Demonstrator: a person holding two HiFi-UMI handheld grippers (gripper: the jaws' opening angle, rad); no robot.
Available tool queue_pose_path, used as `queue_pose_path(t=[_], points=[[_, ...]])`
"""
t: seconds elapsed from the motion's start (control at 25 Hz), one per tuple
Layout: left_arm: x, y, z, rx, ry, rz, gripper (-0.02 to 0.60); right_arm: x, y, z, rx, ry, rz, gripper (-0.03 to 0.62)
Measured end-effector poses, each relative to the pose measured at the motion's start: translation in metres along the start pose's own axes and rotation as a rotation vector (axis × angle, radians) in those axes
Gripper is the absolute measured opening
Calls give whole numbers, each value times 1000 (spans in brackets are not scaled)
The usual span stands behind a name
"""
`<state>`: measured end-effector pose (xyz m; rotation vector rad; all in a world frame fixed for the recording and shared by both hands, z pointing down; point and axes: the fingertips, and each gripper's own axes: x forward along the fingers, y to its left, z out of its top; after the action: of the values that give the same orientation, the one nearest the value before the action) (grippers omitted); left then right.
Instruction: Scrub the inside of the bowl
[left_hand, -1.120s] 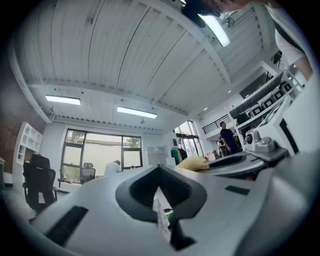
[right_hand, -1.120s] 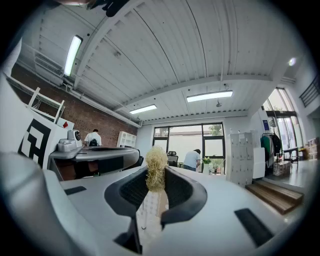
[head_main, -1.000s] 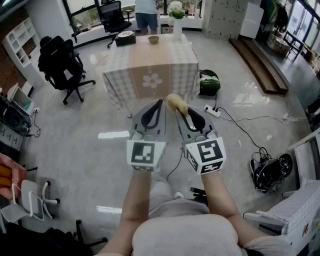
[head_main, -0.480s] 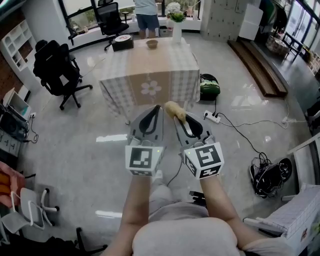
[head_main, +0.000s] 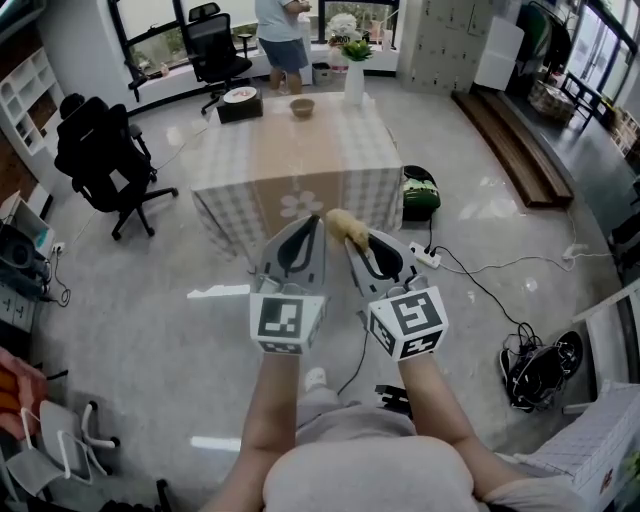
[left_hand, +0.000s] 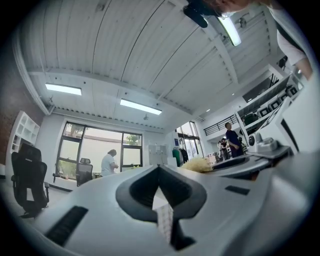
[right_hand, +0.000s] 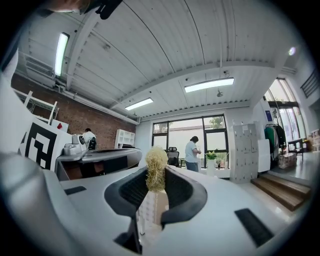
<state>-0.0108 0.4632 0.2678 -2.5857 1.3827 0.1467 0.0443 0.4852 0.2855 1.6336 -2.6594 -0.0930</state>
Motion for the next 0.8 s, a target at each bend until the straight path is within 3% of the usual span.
queue_pose_path(t=[0.56,0.8], points=[[70,98,-24,1,19,-54,11,116,-22,5,5,-20,-69,86],[87,114,-31,-3,25,-75,11,142,-29,1,15,-8,-74,86]])
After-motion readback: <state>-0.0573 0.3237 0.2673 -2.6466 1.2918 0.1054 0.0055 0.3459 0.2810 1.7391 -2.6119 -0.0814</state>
